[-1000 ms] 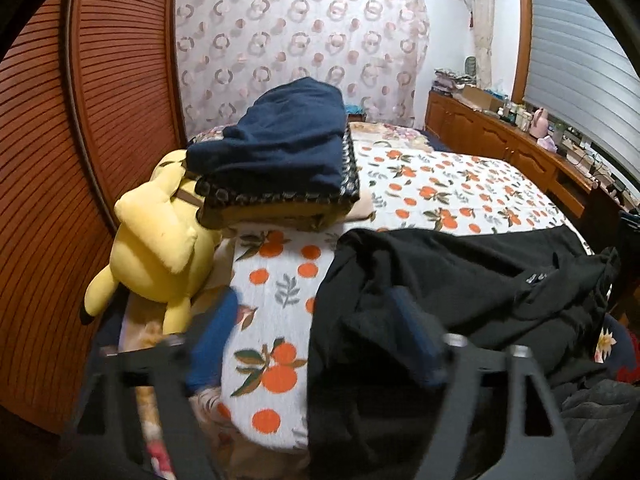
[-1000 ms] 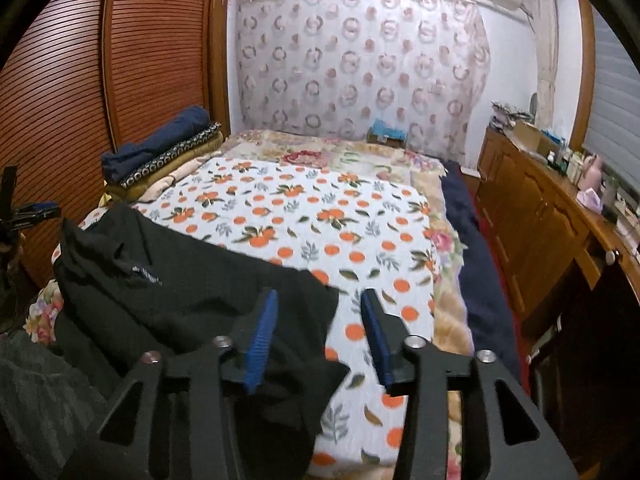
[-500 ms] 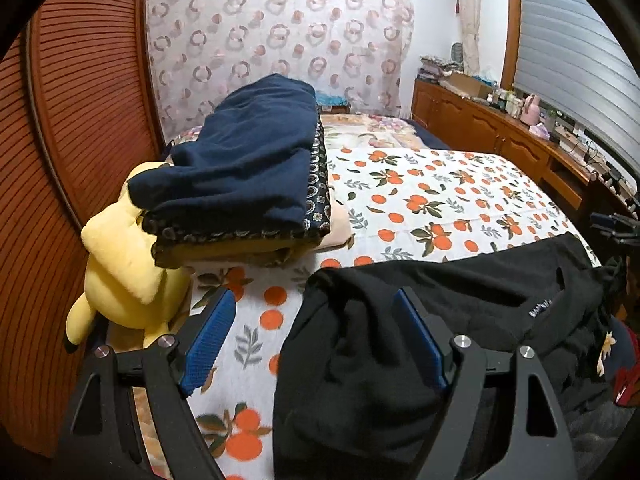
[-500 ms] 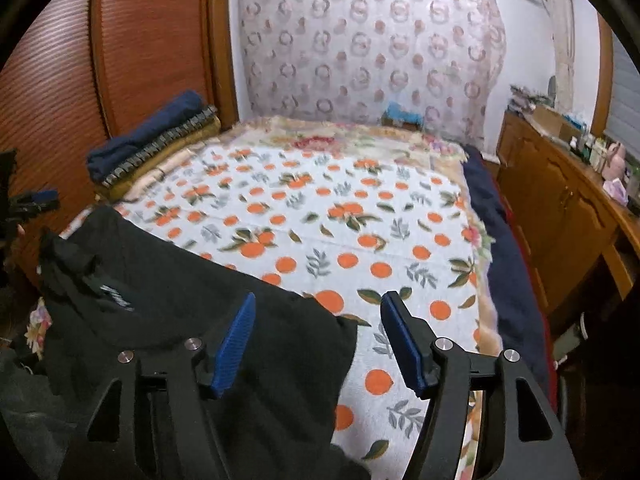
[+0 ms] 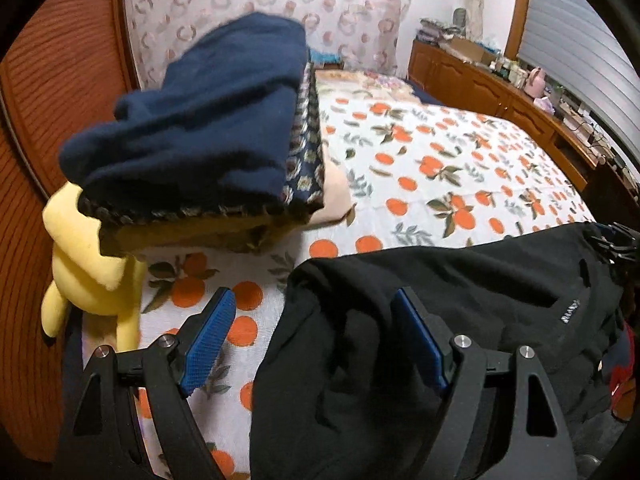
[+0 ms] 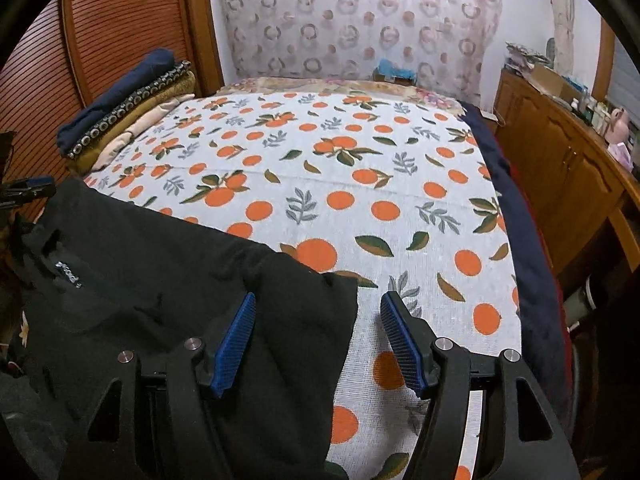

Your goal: Fold small clothes

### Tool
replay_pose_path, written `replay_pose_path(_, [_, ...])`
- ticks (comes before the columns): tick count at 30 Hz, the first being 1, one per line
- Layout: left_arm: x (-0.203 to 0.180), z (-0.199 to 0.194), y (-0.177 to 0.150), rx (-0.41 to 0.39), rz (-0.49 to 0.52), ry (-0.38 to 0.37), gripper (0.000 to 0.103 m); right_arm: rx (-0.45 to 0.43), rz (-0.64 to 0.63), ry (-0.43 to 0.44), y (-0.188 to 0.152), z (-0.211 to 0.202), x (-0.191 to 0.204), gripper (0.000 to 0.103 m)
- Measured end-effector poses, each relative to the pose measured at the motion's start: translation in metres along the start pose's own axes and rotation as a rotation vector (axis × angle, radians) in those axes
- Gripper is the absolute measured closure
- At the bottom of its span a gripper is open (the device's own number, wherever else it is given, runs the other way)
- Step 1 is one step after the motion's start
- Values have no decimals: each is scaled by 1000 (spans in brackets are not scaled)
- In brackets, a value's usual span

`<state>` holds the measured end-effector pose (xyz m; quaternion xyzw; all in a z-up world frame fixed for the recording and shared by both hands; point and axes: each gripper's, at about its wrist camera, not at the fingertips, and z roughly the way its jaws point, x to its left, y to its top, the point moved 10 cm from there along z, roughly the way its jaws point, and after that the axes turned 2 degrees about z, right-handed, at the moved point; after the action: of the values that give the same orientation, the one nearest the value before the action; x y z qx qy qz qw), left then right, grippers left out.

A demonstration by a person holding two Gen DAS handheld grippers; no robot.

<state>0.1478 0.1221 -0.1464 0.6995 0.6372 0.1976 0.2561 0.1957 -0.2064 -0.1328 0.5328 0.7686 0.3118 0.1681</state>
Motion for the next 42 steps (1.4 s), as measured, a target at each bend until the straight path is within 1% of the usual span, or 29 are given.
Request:
replay_pose_path(2, [2,7,-3,20,-10,-13,21,14,8,-16,-1,7,-1,26])
replay_pose_path(4, [3,13,-5,39,-36,-53,21,19,35,-16,0,9,-4,20])
replay_pose_path(6, [5,18,-8,53,-68,-86,26,22,27,-22,1,10,-5,19])
replay_pose_path(10, [1,18,-9,44,-43,-77,31,20,27,-26,1,13,-6,18])
replay_pose_path(12, [-3,18,-8,42,-30,-83,38,18,30,-26,0,13,-7,18])
replay_pose_path(14, [-10,19,-7,43,-13,-102,55,23,31,-29,-1,14,-8,18])
replay_pose_path(15, [-12,20,-7,47,-4,-106,60,29,30,-32,-1,14,-7,18])
replay_pose_path(16, [-18,20,-7,52,6,-122,74,35,27,-33,-1,13,-7,20])
replay_pose_path(17, [-19,19,-7,52,10,-129,83,43,17,-26,-2,13,-4,31])
replay_pose_path(18, [-22,17,-8,45,17,-131,85,48,5,1,-1,11,1,40])
replay_pose_path(19, [-24,14,-9,34,22,-123,88,54,-3,27,-1,9,5,56])
replay_pose_path(20, [-27,10,-9,23,27,-123,89,61,-14,44,-1,8,10,68])
replay_pose_path(21, [-30,5,-9,7,26,-129,90,63,-31,47,-1,6,14,76])
replay_pose_path(22, [-33,-2,-9,-11,22,-138,90,68,-52,67,-2,4,21,89])
replay_pose_path(23, [-36,-11,-8,-36,17,-147,90,69,-63,78,-3,2,25,90])
replay_pose_path(25, [-39,-35,-3,-97,-2,-164,90,40,-88,71,-1,-9,31,91])
replay_pose_path(26, [-38,-49,0,-133,-16,-160,90,18,-86,88,1,-19,34,91])
replay_pose_path(29, [-39,-92,8,-235,-35,-181,90,-62,-75,78,11,-56,31,92])
replay_pose_path(34, [-45,-158,26,-368,-27,-197,91,-215,-54,66,29,-132,23,92])
replay_pose_path(39, [-59,-217,49,-496,3,-213,91,-368,-81,25,49,-216,18,93])
replay_pose_path(42, [-65,-252,58,-583,26,-194,91,-463,-92,-24,61,-261,15,93])
